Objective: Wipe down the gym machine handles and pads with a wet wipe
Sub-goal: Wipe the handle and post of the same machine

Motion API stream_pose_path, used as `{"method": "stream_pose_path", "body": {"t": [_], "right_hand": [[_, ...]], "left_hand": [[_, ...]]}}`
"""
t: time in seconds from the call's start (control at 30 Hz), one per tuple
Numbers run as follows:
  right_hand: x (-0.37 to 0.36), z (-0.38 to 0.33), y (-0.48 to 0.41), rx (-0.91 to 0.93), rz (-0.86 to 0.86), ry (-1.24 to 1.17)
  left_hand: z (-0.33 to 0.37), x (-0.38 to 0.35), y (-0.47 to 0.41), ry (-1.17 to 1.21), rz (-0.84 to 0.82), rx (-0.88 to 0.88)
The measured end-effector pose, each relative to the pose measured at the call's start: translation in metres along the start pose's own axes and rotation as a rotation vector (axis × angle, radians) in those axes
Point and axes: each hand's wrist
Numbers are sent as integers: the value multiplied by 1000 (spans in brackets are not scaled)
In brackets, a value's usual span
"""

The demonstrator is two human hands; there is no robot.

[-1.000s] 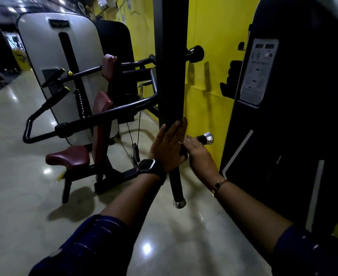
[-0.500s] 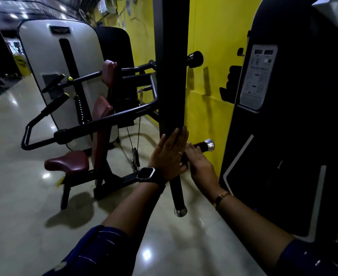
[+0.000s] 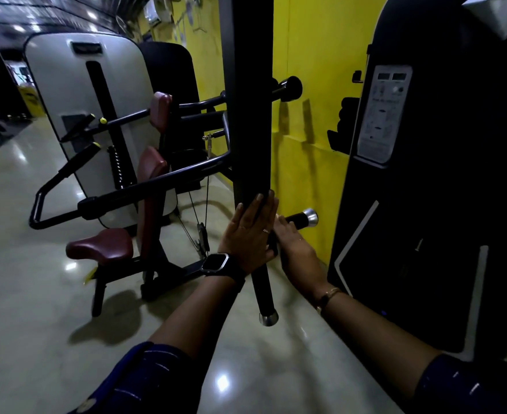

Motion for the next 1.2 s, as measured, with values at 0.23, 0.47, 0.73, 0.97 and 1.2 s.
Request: {"method": "stream_pose_path", "body": {"t": [0.23, 0.47, 0.73, 0.97, 1.2], "right_hand": [[19, 58, 1, 15, -37, 201], [3, -15, -27, -172, 26, -250], [36, 60, -34, 7, -127, 237], [30, 71, 5, -113, -78, 93], [30, 62, -45, -247, -146, -168]], "left_hand": [[1, -1, -2, 3, 3, 0], [1, -1, -2, 32, -14, 10], [1, -4, -1, 15, -4, 14], [3, -7, 0, 46, 4, 13], [2, -7, 1, 16, -10, 1]]}}
Point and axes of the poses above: each hand's wrist, its own y-axis away from the middle knuckle, its own x-axis out of the back of the hand, z = x × y, and after that the axes turned 9 degrees about x, right-handed
